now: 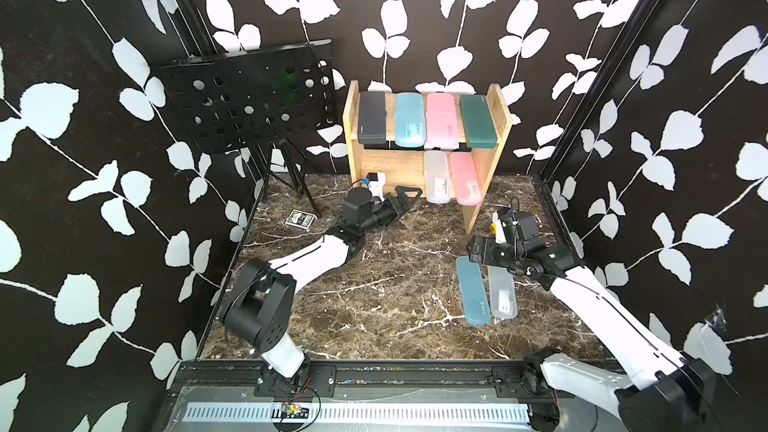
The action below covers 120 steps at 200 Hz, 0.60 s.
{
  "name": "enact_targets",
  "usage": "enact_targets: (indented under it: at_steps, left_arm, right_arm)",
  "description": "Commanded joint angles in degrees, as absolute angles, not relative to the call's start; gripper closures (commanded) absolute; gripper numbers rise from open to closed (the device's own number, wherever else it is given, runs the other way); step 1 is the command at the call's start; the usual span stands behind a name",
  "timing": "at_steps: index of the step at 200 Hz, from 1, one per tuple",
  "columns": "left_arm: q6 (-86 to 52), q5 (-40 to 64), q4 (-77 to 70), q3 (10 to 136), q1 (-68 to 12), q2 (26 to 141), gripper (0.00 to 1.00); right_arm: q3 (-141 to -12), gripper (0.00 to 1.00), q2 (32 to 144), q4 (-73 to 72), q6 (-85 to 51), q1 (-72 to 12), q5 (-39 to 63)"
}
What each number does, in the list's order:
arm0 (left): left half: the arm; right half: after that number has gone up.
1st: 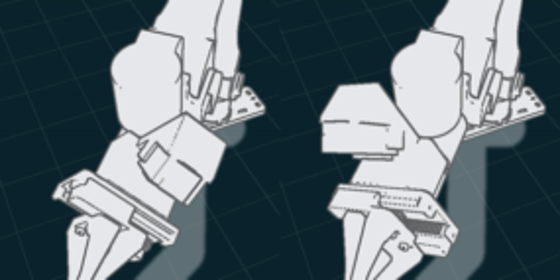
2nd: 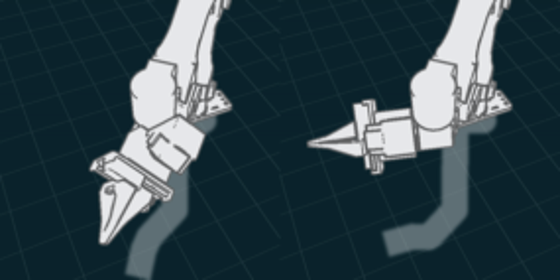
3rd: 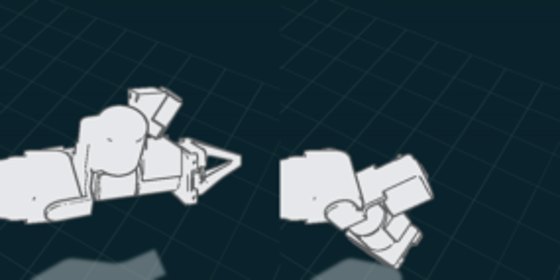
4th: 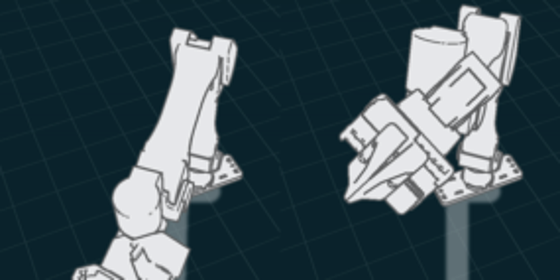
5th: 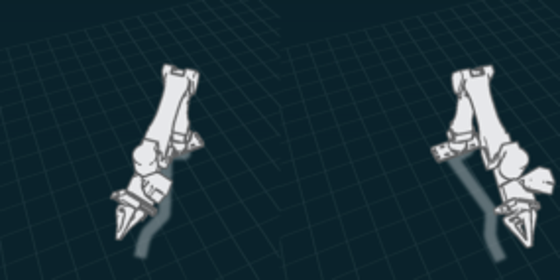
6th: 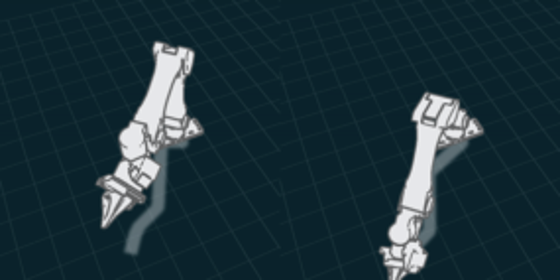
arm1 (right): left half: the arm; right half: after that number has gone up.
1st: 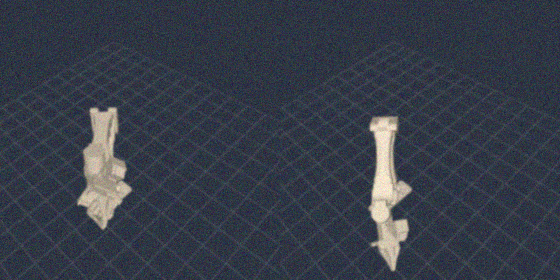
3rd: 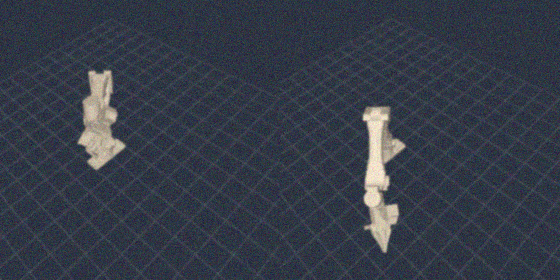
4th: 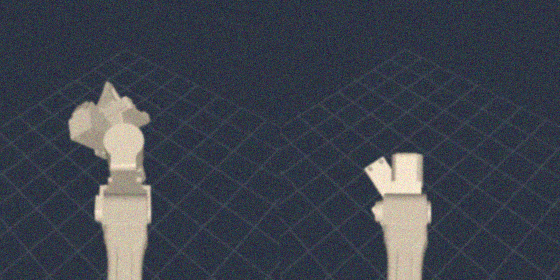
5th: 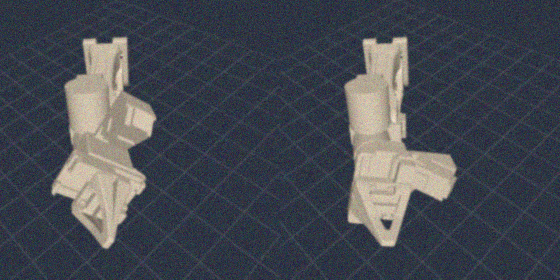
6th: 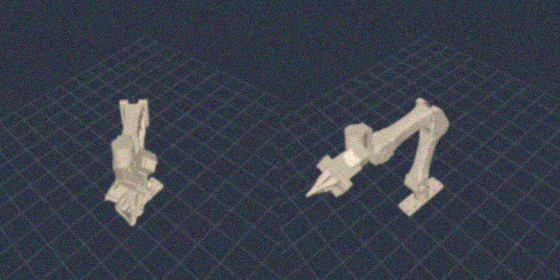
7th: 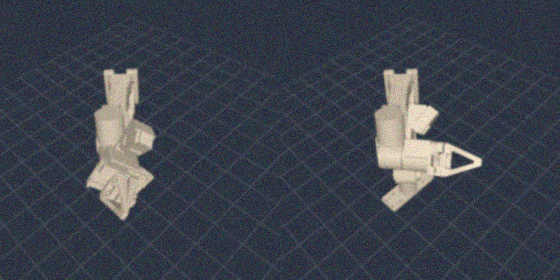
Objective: Remove the pencil cases from the shelf
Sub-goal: Pick up the pencil case from the shelf.
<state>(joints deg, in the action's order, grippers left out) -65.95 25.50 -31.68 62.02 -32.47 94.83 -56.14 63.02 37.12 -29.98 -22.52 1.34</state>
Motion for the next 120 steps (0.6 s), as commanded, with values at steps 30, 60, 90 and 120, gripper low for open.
enact_targets:
  at_steps: [30, 60, 90, 120]
  left_arm:
    - [-69.39, 25.15, -34.35, 70.34, -36.07, 102.48, 0.06]
    - [-70.84, 22.95, -35.02, 71.84, -36.30, 104.83, 0.13]
    - [-71.03, 23.10, -34.05, 73.70, -36.55, 106.17, 0.24]
    - [-70.84, 22.24, -33.38, 73.45, -36.61, 106.40, 0.37]
  right_arm:
    - [-60.34, 0.01, 63.28, 36.28, -29.46, -20.84, 4.10]
    - [-60.79, 0.01, 63.41, 35.93, -29.19, -19.83, 5.60]
    - [-61.06, 0.01, 63.58, 36.18, -28.87, -19.25, 6.48]
    - [-61.04, 0.01, 63.63, 36.19, -28.83, -18.96, 6.77]
